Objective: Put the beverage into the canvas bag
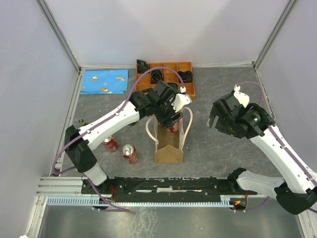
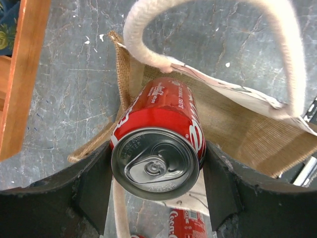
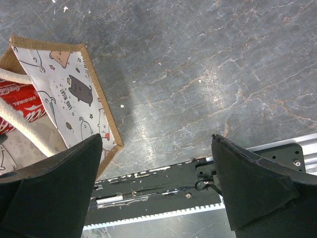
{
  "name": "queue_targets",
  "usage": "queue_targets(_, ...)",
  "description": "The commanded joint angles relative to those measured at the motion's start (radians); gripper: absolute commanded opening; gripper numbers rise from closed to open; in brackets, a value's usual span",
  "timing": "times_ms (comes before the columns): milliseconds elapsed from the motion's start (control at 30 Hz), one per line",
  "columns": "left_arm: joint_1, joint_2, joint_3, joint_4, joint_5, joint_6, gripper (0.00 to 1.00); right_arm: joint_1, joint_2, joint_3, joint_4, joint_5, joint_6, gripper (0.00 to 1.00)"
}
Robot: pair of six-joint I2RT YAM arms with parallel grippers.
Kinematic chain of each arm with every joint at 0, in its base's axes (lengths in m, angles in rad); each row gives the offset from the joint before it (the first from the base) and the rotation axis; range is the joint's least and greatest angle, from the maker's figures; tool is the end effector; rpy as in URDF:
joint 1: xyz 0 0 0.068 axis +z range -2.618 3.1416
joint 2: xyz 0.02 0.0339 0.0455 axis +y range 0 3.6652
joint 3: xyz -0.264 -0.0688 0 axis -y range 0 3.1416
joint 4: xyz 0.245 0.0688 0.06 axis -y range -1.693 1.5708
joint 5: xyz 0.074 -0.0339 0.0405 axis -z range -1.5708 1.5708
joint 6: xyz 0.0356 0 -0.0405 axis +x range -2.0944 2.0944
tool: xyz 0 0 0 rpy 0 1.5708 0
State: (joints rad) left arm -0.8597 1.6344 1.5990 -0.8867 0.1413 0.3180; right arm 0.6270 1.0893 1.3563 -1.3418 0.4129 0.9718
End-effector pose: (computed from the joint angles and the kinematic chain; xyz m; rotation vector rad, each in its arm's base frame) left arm 0.2245 -0.2683 0.3412 1.4520 2.0659 -0.3992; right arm 0.1452 0.0876 0.3762 0.5609 2.4463 0.0891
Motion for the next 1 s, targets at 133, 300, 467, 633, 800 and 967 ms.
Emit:
queue_targets(133,-0.004,0.056,-0.071,0.252,-0.050,-0.112,0.03,-0.003,-0.013,-0.007,-0.025,0.038,0.017,0.99)
queue_targets(300,-0.004,0.092,-0.080,0.303,-0.095,-0.136,0.03,-0.003,-0.026,-0.011,-0.035,0.041,0.031,0.99)
queue_targets(467,-0.004,0.115,-0.087,0.334,-0.118,-0.172,0.03,-0.002,-0.045,-0.021,-0.047,0.047,0.045,0.99)
queue_targets(633,-0.008,0.132,-0.099,0.341,-0.126,-0.187,0.03,-0.002,-0.054,-0.032,-0.049,0.047,0.055,0.99)
queue_targets(800,-0.016,0.160,-0.123,0.349,-0.146,-0.198,0.03,-0.004,-0.058,-0.039,-0.047,0.044,0.061,0.99)
queue_targets(967,-0.031,0.188,-0.128,0.351,-0.169,-0.216,0.03,-0.003,-0.067,-0.042,-0.051,0.046,0.066,0.99)
